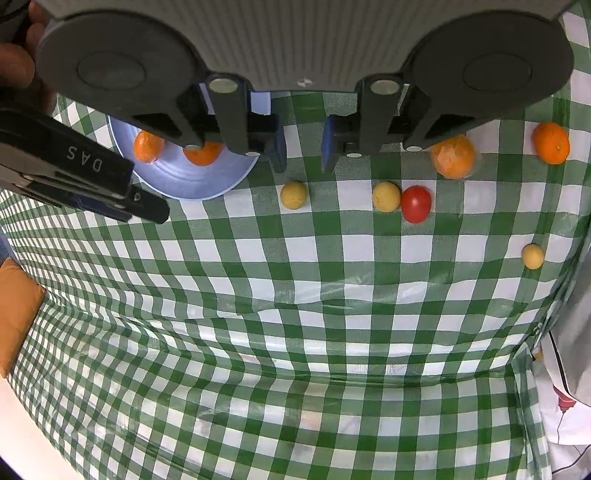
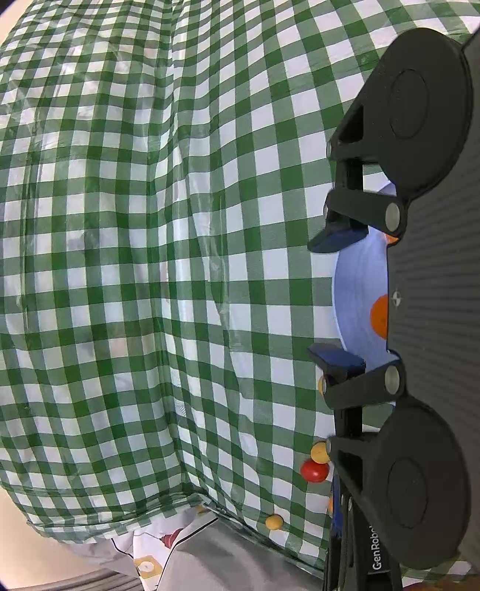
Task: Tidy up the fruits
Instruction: 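Move both open tools back toward the remaining fruits, then grasp a red tomato with the left tool while the right tool grasps a yellow fruit, then carry the red tomato and yellow fruit over the blue plate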
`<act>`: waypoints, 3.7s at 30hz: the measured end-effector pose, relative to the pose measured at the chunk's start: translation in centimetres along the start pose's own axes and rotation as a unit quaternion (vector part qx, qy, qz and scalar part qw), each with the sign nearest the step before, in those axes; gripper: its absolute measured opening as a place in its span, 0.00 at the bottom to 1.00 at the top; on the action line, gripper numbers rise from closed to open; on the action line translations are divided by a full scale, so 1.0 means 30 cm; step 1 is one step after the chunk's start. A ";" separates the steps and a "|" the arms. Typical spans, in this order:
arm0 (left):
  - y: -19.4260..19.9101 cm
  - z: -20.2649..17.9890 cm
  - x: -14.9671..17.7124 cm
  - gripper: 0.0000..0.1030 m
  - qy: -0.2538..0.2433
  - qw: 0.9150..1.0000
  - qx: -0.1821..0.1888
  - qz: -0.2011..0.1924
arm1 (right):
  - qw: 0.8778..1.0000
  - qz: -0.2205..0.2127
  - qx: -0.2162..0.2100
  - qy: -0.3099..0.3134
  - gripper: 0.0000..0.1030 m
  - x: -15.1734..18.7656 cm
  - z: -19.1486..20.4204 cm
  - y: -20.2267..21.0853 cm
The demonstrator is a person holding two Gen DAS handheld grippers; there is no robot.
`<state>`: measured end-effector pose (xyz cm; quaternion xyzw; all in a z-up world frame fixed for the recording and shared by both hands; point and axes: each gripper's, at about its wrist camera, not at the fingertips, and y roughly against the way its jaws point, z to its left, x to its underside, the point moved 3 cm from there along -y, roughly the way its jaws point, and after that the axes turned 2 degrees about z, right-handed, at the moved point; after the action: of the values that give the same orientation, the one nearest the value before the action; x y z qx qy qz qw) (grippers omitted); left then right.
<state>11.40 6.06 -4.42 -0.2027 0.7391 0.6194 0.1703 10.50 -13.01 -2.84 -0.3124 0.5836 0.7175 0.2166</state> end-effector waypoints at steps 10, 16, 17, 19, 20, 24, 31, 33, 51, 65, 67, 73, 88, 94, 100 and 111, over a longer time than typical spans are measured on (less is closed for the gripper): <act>0.011 0.078 -0.031 0.21 0.033 0.999 -0.014 0.001 | 0.999 -0.029 0.004 -0.024 0.30 -0.024 -0.022 0.019; 0.061 0.227 -0.098 0.21 0.089 0.995 -0.020 -0.025 | 0.998 -0.035 -0.005 -0.046 0.31 -0.029 -0.042 0.025; 0.062 0.255 -0.102 0.21 0.099 0.994 -0.022 -0.028 | 0.998 -0.035 -0.008 -0.046 0.31 -0.028 -0.040 0.023; 0.049 0.312 -0.101 0.21 0.121 0.992 -0.029 -0.024 | 0.998 -0.031 -0.012 -0.044 0.31 -0.024 -0.027 0.009; 0.041 0.344 -0.101 0.21 0.135 0.990 -0.033 -0.020 | 0.999 -0.027 -0.014 -0.043 0.31 -0.021 -0.019 -0.001; 0.033 0.460 -0.110 0.21 0.172 0.984 -0.042 -0.023 | 0.999 -0.016 -0.032 -0.030 0.31 -0.009 0.037 -0.032; 0.001 0.502 -0.073 0.21 0.172 0.985 -0.032 -0.005 | 0.998 -0.001 -0.058 0.012 0.31 0.024 0.165 -0.119; -0.003 0.496 -0.068 0.21 0.167 0.986 -0.024 -0.006 | 0.998 0.010 -0.056 0.019 0.31 0.035 0.193 -0.157; -0.166 0.402 -0.071 0.33 0.170 0.984 0.043 0.021 | 0.994 0.053 -0.029 0.090 0.33 0.070 0.307 -0.363; -0.201 0.369 -0.081 0.29 0.164 0.986 -0.003 0.015 | 0.995 0.037 -0.062 0.074 0.26 0.031 0.299 -0.303; -0.179 0.374 -0.088 0.29 0.167 0.986 -0.003 0.009 | 0.995 0.034 -0.062 0.072 0.26 0.027 0.291 -0.282; -0.099 0.348 -0.104 0.29 0.151 0.989 -0.006 -0.009 | 0.995 0.019 -0.064 0.068 0.26 -0.002 0.281 -0.205; 0.084 0.202 -0.077 0.29 0.100 0.995 -0.003 -0.030 | 0.997 -0.028 -0.039 0.052 0.26 -0.057 0.206 0.038; 0.059 0.145 -0.051 0.29 0.069 0.997 -0.006 -0.017 | 0.998 -0.029 -0.029 0.056 0.26 -0.045 0.174 0.067; 0.043 0.122 -0.067 0.29 0.062 0.998 0.000 -0.019 | 0.998 -0.023 -0.022 0.053 0.26 -0.043 0.138 0.059; 0.030 0.099 -0.068 0.29 0.048 0.999 0.004 -0.021 | 0.999 -0.018 -0.014 0.049 0.26 -0.022 0.101 0.055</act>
<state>12.68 9.31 -3.14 -0.2475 0.7443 0.6023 0.1484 9.26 -10.39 -0.85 -0.3610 0.5775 0.7054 0.1964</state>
